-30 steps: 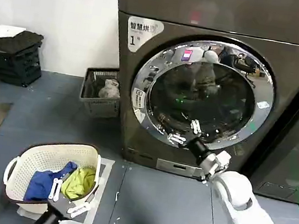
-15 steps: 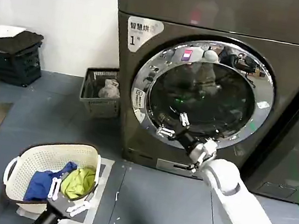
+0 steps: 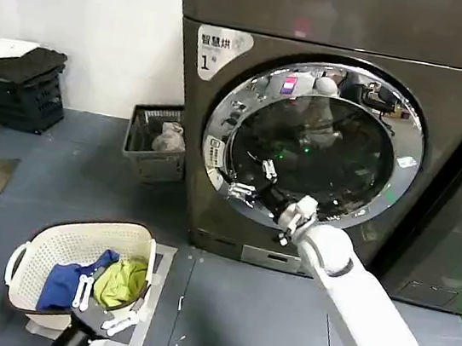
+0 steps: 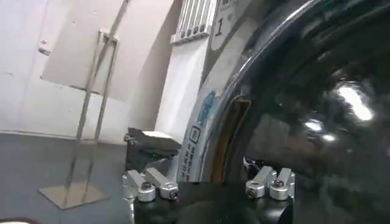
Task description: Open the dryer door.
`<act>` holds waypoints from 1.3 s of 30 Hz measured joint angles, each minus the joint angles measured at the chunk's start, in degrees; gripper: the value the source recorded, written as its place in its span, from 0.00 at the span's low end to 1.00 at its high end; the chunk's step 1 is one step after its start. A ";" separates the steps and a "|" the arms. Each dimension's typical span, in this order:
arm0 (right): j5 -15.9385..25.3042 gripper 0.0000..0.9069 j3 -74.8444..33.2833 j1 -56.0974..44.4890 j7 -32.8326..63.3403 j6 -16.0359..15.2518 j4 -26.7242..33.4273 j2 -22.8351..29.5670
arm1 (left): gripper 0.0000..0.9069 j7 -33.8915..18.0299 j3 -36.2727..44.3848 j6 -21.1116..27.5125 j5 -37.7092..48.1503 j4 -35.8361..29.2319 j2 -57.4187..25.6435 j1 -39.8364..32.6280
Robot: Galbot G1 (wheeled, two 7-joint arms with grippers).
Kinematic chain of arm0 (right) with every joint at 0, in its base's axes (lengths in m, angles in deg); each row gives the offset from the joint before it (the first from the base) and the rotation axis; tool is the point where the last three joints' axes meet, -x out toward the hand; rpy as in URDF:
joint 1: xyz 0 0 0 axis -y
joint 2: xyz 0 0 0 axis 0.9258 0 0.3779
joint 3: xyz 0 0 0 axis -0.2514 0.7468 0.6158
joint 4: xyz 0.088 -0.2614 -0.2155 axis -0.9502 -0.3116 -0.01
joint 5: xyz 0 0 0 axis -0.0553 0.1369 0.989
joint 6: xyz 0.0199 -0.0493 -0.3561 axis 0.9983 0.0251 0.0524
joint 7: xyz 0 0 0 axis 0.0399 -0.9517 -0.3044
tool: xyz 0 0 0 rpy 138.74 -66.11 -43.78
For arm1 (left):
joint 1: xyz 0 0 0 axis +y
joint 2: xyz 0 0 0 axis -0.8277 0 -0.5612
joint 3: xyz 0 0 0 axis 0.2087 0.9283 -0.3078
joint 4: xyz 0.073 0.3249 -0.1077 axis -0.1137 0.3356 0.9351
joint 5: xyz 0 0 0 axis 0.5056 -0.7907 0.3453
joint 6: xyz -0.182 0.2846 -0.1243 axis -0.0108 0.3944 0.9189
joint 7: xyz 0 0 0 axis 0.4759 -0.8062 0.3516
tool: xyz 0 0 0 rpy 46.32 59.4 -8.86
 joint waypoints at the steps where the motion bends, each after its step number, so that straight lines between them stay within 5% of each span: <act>1: 0.01 1.00 0.10 0.29 -0.12 0.05 0.40 0.20 | 1.00 0.00 -0.04 -0.02 0.00 -0.07 0.05 0.05; 29: -0.34 1.00 2.46 4.56 -8.31 2.54 7.84 3.98 | 1.00 -0.05 -1.18 -0.23 0.37 -0.44 0.68 0.48; 39: -3.55 1.00 3.59 3.65 -15.04 9.27 6.37 0.06 | 1.00 -0.06 -1.50 -0.18 0.68 -0.22 0.69 0.23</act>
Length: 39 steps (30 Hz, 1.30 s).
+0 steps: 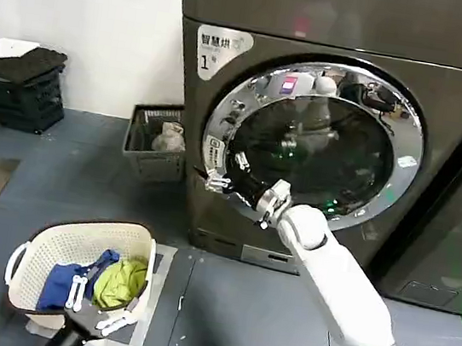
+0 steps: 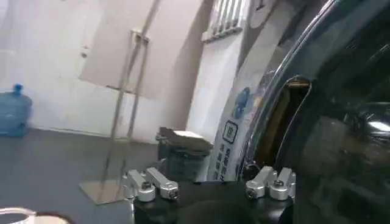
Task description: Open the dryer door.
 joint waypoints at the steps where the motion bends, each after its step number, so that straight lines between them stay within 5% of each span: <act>1: -0.18 1.00 0.04 -0.15 -0.39 0.25 -0.27 -0.54 | 1.00 0.00 -0.07 0.01 0.04 0.08 -0.03 -0.07; 12: -6.51 1.00 -1.17 -1.76 -11.85 3.47 -3.04 -6.05 | 1.00 0.08 -0.10 0.33 0.15 0.15 -0.15 -0.54; 25: -12.52 1.00 -4.25 -4.00 -28.90 1.47 -6.61 -10.76 | 1.00 0.37 -0.06 0.77 0.35 -0.05 -0.49 -1.14; 39: -17.31 1.00 -6.08 -6.43 -36.71 -0.05 -11.73 -16.13 | 1.00 1.24 -1.24 2.42 3.50 0.93 -3.43 -4.19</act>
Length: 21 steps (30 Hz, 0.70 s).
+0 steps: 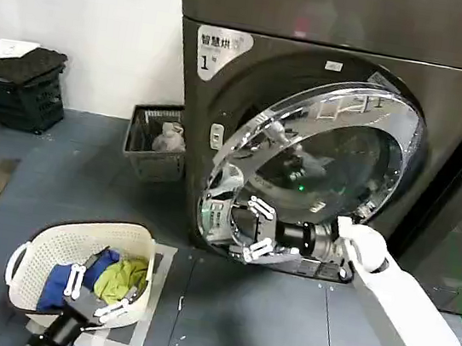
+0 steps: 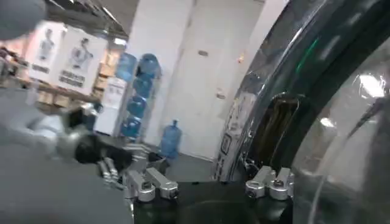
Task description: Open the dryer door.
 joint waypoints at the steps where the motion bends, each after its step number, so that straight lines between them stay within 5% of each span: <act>1: -0.13 1.00 -0.24 -0.21 -0.53 -0.14 -0.33 -0.27 | 1.00 -0.01 0.00 -0.09 0.11 0.19 -0.41 -0.33; 21: -2.37 1.00 -7.98 -9.21 -8.70 -1.77 -9.50 -8.88 | 1.00 -0.54 2.08 2.71 5.14 5.45 -13.14 -10.89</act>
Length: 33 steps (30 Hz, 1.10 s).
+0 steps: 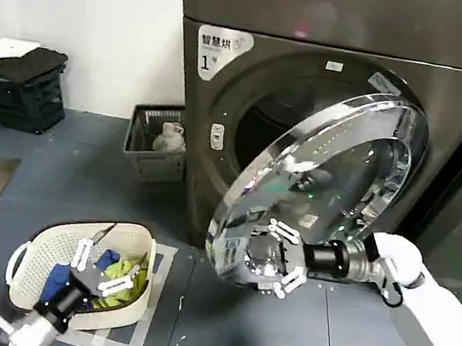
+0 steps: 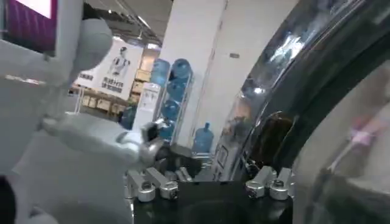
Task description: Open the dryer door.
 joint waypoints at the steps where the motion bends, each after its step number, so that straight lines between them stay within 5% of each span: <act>1: -0.06 1.00 -0.66 -0.72 -0.51 -0.10 -0.46 -0.43 | 1.00 -0.12 0.23 0.23 0.37 0.40 -0.82 -0.92; 17: -0.90 1.00 -18.34 -17.19 -2.18 -1.38 -7.52 -6.16 | 1.00 0.04 6.53 0.39 4.70 7.96 -12.57 -15.19; 33: -1.84 1.00 -41.87 -34.72 1.36 1.57 -2.76 -5.41 | 1.00 2.20 24.58 -1.35 5.18 15.58 -15.18 -33.25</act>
